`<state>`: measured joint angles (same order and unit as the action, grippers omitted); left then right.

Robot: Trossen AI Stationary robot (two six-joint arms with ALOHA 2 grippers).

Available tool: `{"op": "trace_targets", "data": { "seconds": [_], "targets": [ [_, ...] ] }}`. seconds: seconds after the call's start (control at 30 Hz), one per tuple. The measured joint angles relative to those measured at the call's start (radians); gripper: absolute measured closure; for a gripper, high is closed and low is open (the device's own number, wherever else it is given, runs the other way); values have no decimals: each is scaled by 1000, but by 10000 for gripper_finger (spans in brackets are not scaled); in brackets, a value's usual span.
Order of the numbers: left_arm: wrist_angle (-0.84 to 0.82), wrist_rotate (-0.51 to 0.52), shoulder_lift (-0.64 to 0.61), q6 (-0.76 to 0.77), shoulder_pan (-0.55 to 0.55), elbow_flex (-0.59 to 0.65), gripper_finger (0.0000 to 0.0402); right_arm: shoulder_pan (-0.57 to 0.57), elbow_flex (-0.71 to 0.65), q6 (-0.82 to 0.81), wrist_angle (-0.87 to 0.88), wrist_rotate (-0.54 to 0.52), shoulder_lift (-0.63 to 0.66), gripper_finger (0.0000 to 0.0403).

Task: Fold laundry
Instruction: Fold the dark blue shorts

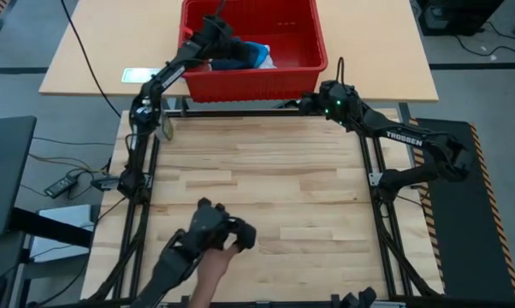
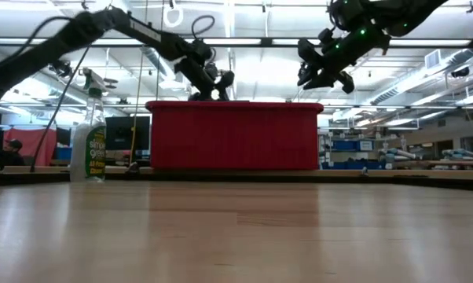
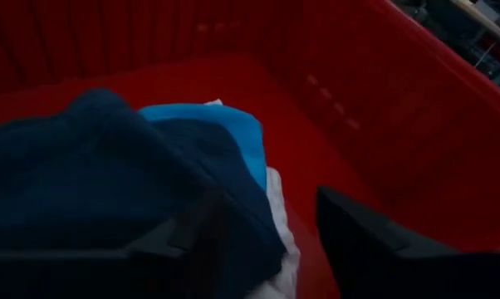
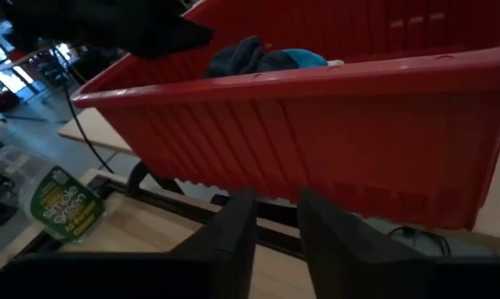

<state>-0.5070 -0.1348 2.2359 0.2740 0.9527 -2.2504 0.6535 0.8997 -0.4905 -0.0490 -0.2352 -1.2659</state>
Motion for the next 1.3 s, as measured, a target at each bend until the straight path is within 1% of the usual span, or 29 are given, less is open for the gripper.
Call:
{"op": "trace_targets", "data": {
  "seconds": [0.1, 0.2, 0.3, 0.43, 0.53, 0.6, 0.7, 0.73, 0.77, 0.87, 0.93, 1.03, 1.1, 1.3],
  "targets": [
    [62, 3, 51, 14, -2, -2, 187, 15, 0, -8, 0, 4, 0, 262],
    [68, 6, 89, 49, -2, -2, 185, 30, 0, -8, 0, 12, 0, 230],
    [64, 6, 119, 48, -2, -2, 190, 43, 0, -8, 1, 31, 0, 206],
    [73, 8, 136, 33, -2, -4, 206, 53, 0, -7, 3, 53, 0, 192],
    [71, 38, 139, 22, -3, -4, 239, 58, 0, -7, 6, 64, 0, 194],
    [72, 50, 141, 0, -3, -4, 278, 62, 0, -6, 7, 64, 0, 200],
    [67, 51, 142, -15, -3, -3, 360, 68, 0, -5, 7, 64, 0, 215],
    [68, 44, 141, -12, -3, -3, 379, 70, 0, -5, 8, 64, 0, 221],
    [70, 33, 135, -4, -2, -1, 387, 72, 0, -5, 8, 66, 0, 229],
    [82, -9, 121, -4, -4, 1, 389, 77, 0, -4, 8, 81, 0, 254],
    [87, -43, 94, -34, -11, 1, 393, 77, 0, -4, 8, 89, 0, 273],
    [102, -123, 2, -122, -24, 1, 396, 76, 0, 4, 8, 99, 1, 303],
    [123, -194, -69, -168, -23, -2, 397, 76, 0, 15, 8, 100, 1, 324],
    [127, -289, -208, -239, -36, 3, 397, 76, 0, 26, 8, 100, 1, 380]
  ]
}}
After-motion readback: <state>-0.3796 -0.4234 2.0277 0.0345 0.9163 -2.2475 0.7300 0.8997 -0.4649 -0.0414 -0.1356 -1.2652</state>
